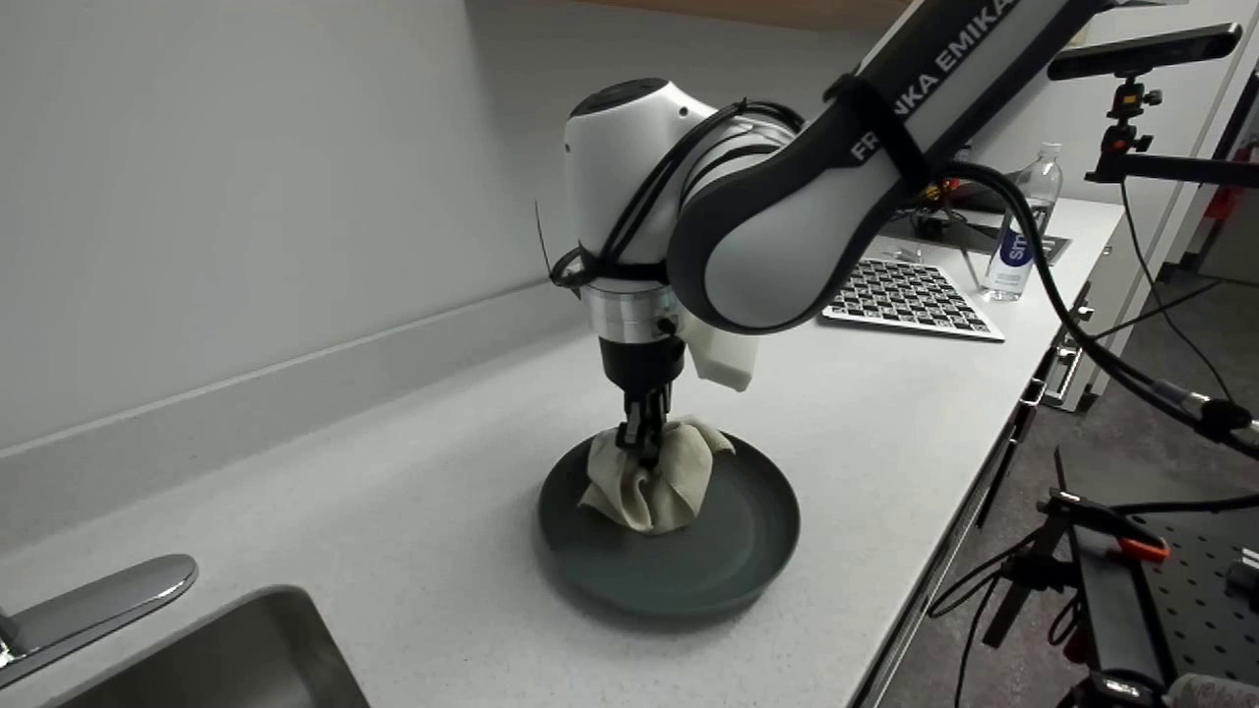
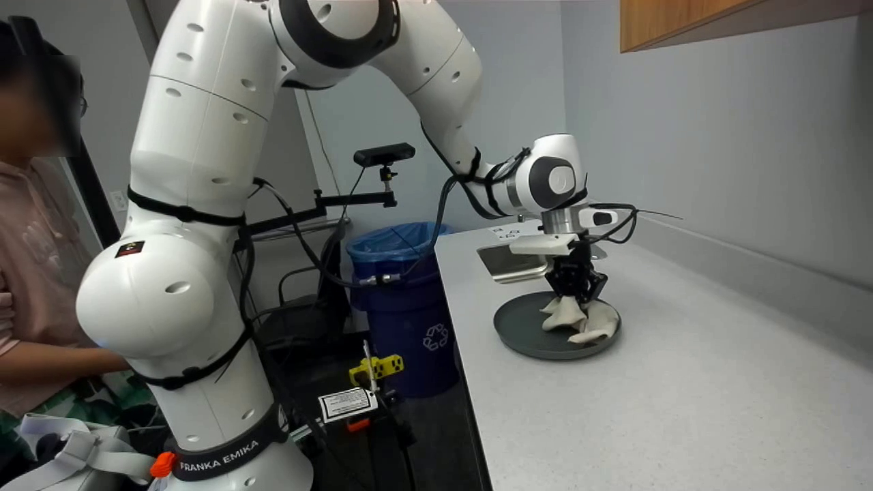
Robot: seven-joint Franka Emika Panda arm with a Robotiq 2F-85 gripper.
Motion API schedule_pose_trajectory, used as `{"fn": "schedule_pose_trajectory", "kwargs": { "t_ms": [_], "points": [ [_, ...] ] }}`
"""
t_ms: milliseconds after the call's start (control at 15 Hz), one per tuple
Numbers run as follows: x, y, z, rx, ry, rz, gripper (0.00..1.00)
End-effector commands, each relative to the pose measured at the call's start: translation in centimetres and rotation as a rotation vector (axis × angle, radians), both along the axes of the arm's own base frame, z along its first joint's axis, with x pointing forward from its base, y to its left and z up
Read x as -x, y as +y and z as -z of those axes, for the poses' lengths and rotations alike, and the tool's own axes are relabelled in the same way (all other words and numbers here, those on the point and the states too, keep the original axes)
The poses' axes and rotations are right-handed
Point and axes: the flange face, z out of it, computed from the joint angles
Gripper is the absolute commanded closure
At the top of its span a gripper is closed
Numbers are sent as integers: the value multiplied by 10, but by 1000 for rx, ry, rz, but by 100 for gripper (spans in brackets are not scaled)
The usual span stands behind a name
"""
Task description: Use the white towel to wipe the the plate
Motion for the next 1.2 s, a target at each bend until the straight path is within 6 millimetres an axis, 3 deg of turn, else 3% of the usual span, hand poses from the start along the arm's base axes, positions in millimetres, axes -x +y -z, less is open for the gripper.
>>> {"fn": "schedule_pose_trajectory", "kwargs": {
  "t_ms": [0,200,467,867,933,1000,1133],
  "points": [
    [-22,32,-8,-2,-45,-49,97],
    [-35,61,-32,-36,-114,-89,97],
    [-55,96,-79,-81,-247,-145,97],
    [-64,127,-99,-146,-330,-207,97],
    [-64,129,-99,-155,-331,-216,63],
    [-64,130,-98,-158,-332,-222,61],
    [-63,133,-98,-161,-330,-230,48]
  ]
}}
